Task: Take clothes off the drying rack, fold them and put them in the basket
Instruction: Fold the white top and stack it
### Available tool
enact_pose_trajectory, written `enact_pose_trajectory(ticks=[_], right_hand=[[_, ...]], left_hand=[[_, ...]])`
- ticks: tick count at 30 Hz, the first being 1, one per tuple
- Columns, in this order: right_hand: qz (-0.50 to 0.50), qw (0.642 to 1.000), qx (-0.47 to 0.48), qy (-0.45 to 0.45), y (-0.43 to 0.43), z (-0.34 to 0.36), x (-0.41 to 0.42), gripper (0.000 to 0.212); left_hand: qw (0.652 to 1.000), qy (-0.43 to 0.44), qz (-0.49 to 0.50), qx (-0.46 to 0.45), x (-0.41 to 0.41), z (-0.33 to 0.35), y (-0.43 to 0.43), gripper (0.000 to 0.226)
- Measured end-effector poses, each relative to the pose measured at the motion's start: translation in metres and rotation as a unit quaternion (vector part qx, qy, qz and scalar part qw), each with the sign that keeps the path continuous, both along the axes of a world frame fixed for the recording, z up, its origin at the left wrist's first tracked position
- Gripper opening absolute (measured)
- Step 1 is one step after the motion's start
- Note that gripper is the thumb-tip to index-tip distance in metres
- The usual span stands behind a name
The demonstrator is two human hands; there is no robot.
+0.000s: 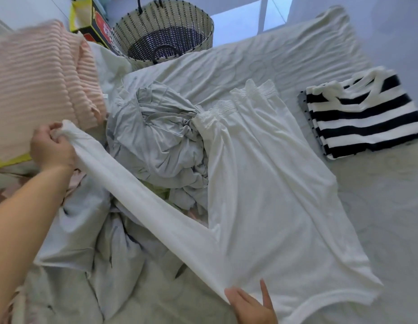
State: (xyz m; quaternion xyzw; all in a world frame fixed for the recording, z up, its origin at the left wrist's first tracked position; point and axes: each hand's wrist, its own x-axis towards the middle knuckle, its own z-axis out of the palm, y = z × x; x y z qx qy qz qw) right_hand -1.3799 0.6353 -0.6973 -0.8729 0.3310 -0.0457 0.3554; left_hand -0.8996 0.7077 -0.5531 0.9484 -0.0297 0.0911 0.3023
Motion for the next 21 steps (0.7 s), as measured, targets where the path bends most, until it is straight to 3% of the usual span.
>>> enact_pose_trajectory(ticks=[1, 2, 5, 10, 14, 16, 18, 21], right_hand=[[0.066, 0.998, 0.01, -0.009, 0.004, -0.005, -0.008, 0.009], [0.074, 0.996, -0.045, -0.022, 0.004, -0.01, -0.019, 0.013], [0.041, 0.996, -0.081, 0.015, -0.009, -0.02, -0.033, 0.037], [0.003, 0.999, -0.025, 0.026, -0.039, -0.022, -0.041, 0.035], [-0.052, 0.995, -0.074, 0.045, -0.064, -0.038, -0.04, 0.037], [-0.085, 0.99, -0.107, 0.047, -0.068, -0.043, -0.04, 0.033], [-0.103, 0.98, -0.158, 0.066, -0.069, -0.047, -0.038, 0.043], [-0.089, 0.971, -0.219, 0.046, -0.064, -0.049, -0.024, 0.045]], left_hand=[[1.0, 0.014, 0.004, 0.006, -0.003, 0.006, -0.002, 0.046], [1.0, 0.029, -0.004, 0.007, -0.007, 0.009, -0.01, 0.044], [0.997, 0.066, -0.025, -0.026, -0.024, 0.011, -0.071, 0.038], [0.978, 0.151, -0.114, -0.085, -0.057, -0.017, -0.183, 0.03], [0.948, 0.248, -0.161, -0.121, -0.08, -0.046, -0.247, 0.041], [0.941, 0.254, -0.205, -0.085, -0.089, -0.058, -0.262, 0.048], [0.94, 0.239, -0.243, -0.01, -0.091, -0.072, -0.265, 0.048], [0.945, 0.219, -0.235, 0.059, -0.082, -0.093, -0.257, 0.045]])
